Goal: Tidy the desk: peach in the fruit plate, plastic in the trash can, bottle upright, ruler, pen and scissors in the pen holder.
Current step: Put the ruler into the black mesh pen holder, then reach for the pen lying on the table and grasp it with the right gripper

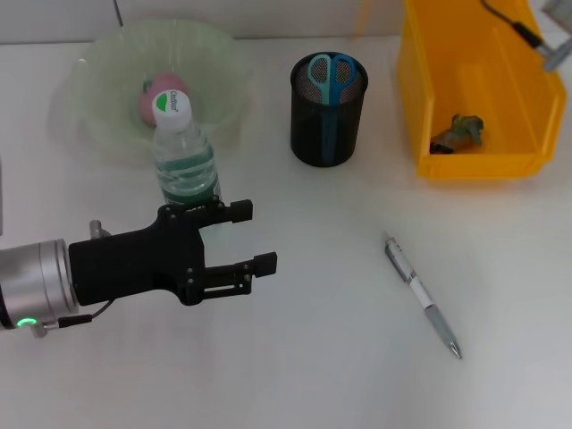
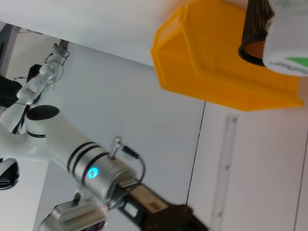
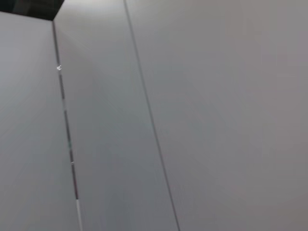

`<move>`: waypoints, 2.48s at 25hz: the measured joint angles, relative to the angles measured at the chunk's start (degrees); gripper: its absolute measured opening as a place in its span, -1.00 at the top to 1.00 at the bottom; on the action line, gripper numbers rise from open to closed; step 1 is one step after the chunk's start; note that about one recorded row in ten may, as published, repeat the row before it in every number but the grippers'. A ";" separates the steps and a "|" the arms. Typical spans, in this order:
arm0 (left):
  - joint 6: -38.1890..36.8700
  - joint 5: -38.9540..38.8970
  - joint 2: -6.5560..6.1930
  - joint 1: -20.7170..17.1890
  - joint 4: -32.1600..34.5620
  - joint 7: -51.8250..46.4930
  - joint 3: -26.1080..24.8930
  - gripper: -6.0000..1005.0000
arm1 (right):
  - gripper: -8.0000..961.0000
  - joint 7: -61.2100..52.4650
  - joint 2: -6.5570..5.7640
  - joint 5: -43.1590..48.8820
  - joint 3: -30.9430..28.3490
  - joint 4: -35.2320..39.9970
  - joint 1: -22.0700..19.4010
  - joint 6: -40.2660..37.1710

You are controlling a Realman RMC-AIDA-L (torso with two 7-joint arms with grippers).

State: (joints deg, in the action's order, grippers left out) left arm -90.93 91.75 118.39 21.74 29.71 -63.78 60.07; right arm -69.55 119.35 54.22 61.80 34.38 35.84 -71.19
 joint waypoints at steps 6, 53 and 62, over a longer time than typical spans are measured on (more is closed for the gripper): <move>-0.02 -0.02 0.00 0.09 0.00 0.00 -0.08 -0.58 | 0.19 7.51 0.37 -1.43 0.75 -11.62 7.64 6.90; -1.45 0.42 -0.37 -0.43 0.12 0.11 -0.31 -0.58 | -0.68 -84.66 0.09 88.17 10.46 60.49 -3.75 -30.21; -1.15 0.44 -0.06 -0.39 0.06 0.64 0.09 -0.58 | -0.68 -92.04 0.25 91.12 23.59 49.75 -3.25 -22.27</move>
State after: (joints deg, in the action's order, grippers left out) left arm -92.08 92.20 118.33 21.35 29.77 -63.14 60.17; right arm -161.59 119.60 145.35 85.39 84.13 32.59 -93.46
